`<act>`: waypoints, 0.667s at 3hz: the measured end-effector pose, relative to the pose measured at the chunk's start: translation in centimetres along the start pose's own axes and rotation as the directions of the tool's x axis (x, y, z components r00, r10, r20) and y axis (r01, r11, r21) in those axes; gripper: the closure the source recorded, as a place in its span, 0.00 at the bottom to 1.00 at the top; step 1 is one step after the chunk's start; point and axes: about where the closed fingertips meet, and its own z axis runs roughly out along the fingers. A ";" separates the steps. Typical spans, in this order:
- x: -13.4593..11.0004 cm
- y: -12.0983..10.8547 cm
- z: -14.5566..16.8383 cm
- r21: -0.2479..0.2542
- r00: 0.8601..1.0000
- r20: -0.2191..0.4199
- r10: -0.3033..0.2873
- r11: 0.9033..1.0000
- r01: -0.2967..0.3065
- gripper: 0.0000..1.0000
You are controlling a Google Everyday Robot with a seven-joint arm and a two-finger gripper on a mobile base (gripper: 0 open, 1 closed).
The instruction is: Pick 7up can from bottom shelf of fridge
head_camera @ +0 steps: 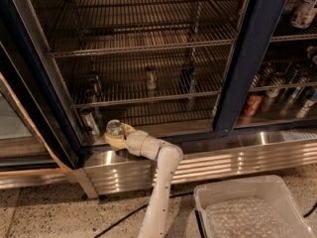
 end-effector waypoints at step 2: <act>0.0 0.0 0.0 0.000 1.000 0.000 0.000 1.000 0.000 1.00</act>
Offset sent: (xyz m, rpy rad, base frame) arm -0.0919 0.0275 -0.1060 -0.4340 0.5720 0.6394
